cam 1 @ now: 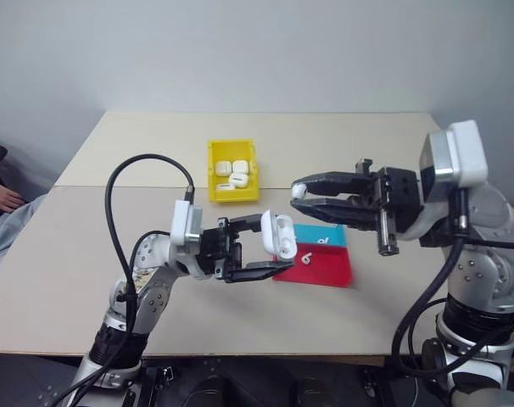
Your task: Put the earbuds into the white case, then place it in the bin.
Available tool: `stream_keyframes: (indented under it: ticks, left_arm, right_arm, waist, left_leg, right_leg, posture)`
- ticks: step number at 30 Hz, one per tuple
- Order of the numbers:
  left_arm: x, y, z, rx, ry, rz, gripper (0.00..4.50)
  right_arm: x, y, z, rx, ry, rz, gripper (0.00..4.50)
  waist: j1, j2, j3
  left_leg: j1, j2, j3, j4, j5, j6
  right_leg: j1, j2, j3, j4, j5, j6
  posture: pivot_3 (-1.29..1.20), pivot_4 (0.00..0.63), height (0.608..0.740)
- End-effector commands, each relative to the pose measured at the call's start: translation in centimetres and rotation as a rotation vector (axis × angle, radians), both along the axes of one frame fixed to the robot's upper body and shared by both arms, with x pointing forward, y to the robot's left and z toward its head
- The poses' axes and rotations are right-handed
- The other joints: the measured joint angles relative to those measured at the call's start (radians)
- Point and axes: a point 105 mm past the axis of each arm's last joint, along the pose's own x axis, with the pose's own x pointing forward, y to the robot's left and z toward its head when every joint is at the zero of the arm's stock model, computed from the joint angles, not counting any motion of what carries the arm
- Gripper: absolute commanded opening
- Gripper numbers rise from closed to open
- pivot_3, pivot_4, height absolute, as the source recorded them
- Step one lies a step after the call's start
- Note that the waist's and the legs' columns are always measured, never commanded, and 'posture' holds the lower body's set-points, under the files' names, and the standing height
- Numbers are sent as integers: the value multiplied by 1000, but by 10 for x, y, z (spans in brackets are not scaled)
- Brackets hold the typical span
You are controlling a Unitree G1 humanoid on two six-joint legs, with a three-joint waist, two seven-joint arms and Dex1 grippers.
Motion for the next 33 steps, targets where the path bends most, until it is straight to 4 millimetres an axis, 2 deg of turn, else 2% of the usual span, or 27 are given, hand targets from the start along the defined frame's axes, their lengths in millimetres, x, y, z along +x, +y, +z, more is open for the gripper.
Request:
stream_keyframes:
  ticks: [1, 10, 31, 33]
  left_arm:
    - [-8, 2, 10, -3, -47, -3, 2750]
    - [-8, 3, 10, -6, -53, 18, 2750]
    - [-7, 3, 7, -11, -60, 34, 2750]
    - [-7, 3, 7, -11, -58, 36, 2750]
  right_arm:
    - [-8, 3, 3, 25, -71, 42, 1002]
    - [-2, 8, -11, -8, -82, 32, 1002]
    - [7, 9, -27, -38, -109, 2, 1002]
    - [6, 9, -30, -45, -125, 7, 1475]
  waist:
    - [1, 0, 0]
    - [4, 0, 0]
    - [9, 0, 0]
    - [11, 0, 0]
  left_leg:
    - [0, 0, 0, 0, 0, 0]
    - [0, 0, 0, 0, 0, 0]
    - [1, 0, 2, 0, 0, 0]
    - [1, 0, 3, 0, 0, 0]
  right_leg:
    - [0, 0, 0, 0, 0, 0]
    - [1, 0, 0, 0, 0, 0]
    - [1, 0, 0, 0, 0, 0]
    - [1, 0, 0, -1, 0, 0]
  posture:
    - [0, 150, 740]
    - [0, 150, 740]
    - [0, 150, 740]
    - [0, 150, 740]
